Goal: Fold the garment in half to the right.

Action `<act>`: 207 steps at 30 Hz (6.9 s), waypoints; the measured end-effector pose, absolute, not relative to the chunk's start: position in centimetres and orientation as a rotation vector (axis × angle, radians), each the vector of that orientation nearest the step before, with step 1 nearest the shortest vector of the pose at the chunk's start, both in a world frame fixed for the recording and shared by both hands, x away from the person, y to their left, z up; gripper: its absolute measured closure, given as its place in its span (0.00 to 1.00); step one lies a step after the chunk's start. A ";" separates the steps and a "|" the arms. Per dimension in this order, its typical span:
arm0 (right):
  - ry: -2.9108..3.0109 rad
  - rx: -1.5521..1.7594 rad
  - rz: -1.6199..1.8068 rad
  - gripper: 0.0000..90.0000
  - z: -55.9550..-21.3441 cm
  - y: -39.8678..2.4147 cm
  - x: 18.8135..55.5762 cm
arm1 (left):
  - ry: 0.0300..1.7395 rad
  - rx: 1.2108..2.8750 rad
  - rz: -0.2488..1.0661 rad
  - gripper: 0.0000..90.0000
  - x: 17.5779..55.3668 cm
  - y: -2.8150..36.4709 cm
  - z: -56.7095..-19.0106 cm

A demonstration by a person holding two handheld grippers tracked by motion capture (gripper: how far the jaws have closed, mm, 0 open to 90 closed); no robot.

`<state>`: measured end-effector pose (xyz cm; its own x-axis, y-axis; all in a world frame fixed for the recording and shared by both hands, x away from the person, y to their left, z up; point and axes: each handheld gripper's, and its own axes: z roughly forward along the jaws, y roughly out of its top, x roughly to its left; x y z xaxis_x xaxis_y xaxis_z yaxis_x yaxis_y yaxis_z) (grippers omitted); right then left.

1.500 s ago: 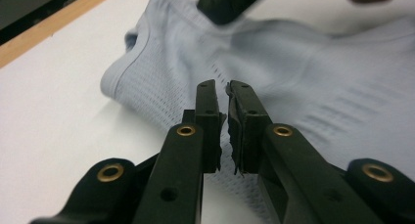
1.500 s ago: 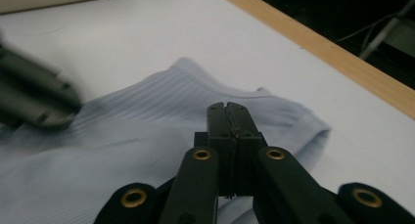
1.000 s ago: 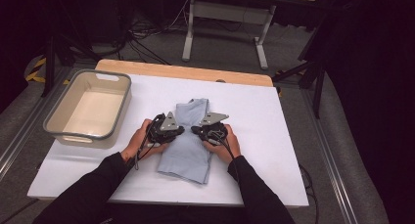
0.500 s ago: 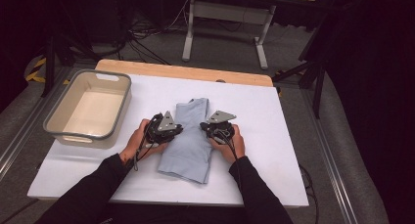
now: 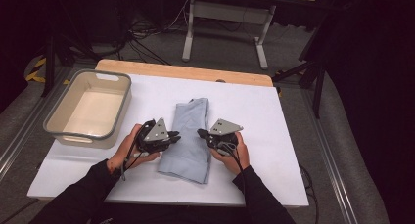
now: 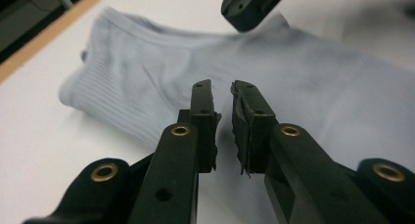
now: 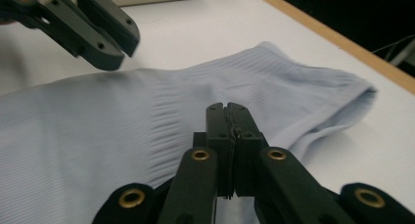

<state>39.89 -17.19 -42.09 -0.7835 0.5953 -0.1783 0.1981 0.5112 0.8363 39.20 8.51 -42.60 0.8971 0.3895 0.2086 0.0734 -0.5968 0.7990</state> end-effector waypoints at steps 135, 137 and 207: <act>2.188 0.777 1.047 0.90 -43.4 -22.1 37.2 | 0.345 2.117 0.552 0.55 38.1 11.2 -43.4; 2.166 0.772 1.071 0.87 -43.0 -22.2 37.0 | 0.344 2.106 0.556 0.53 38.2 11.4 -43.2; 2.006 0.766 1.138 0.19 -43.8 -24.9 32.7 | 0.482 2.009 0.557 0.11 34.3 16.5 -45.0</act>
